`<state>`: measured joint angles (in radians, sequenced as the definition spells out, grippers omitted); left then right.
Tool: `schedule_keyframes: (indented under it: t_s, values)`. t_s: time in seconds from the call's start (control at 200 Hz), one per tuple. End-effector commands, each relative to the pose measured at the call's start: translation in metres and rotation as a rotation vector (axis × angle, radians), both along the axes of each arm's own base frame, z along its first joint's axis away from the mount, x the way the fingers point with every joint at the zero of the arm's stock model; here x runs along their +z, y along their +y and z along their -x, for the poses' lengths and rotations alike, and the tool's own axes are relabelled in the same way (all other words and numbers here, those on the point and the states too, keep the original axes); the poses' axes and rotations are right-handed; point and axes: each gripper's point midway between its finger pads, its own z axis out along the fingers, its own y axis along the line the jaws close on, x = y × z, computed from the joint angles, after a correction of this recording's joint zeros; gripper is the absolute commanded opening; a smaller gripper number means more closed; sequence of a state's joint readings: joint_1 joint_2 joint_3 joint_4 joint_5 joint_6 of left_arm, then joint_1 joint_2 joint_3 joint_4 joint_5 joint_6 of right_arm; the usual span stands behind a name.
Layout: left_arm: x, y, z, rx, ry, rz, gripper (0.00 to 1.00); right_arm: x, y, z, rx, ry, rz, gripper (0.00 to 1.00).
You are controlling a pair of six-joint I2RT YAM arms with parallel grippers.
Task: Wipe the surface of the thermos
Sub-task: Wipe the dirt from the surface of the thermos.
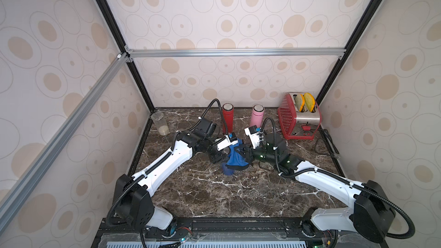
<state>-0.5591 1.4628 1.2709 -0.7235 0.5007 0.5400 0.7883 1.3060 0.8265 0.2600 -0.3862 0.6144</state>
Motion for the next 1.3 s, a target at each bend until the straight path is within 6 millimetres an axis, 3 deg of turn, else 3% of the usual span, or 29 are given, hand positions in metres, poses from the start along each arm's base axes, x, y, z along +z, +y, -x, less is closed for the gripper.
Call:
schedule_keyframes:
  t_s: [0.0, 0.13, 0.351, 0.726, 0.821, 0.911, 1.007, 1.297]
  values:
    - [0.026, -0.013, -0.004, -0.076, -0.086, 0.045, 0.0, 0.032, 0.011, -0.002, 0.038, -0.045, -0.096, 0.0]
    - [0.034, -0.019, -0.005, -0.078, -0.103, 0.085, 0.0, 0.009, 0.014, -0.004, 0.039, -0.009, -0.075, 0.0]
    - [0.044, -0.03, -0.011, -0.076, -0.116, 0.153, 0.0, -0.052, 0.016, -0.009, 0.013, 0.072, -0.044, 0.0]
    - [0.033, -0.032, -0.014, -0.054, -0.091, 0.159, 0.0, -0.156, 0.029, -0.022, 0.0, 0.235, -0.001, 0.0]
    - [0.033, -0.03, -0.015, -0.041, -0.092, 0.155, 0.0, -0.171, 0.029, -0.026, -0.001, 0.269, -0.032, 0.0]
    - [0.033, -0.028, -0.018, -0.013, -0.092, 0.146, 0.0, -0.17, 0.026, -0.031, -0.011, 0.276, -0.053, 0.0]
    - [0.034, -0.025, -0.023, 0.041, -0.084, 0.139, 0.0, -0.157, 0.025, -0.03, 0.003, 0.258, -0.048, 0.0]
    - [0.038, -0.011, -0.039, 0.311, -0.047, 0.19, 0.0, -0.06, 0.032, -0.023, 0.084, 0.16, -0.151, 0.0]
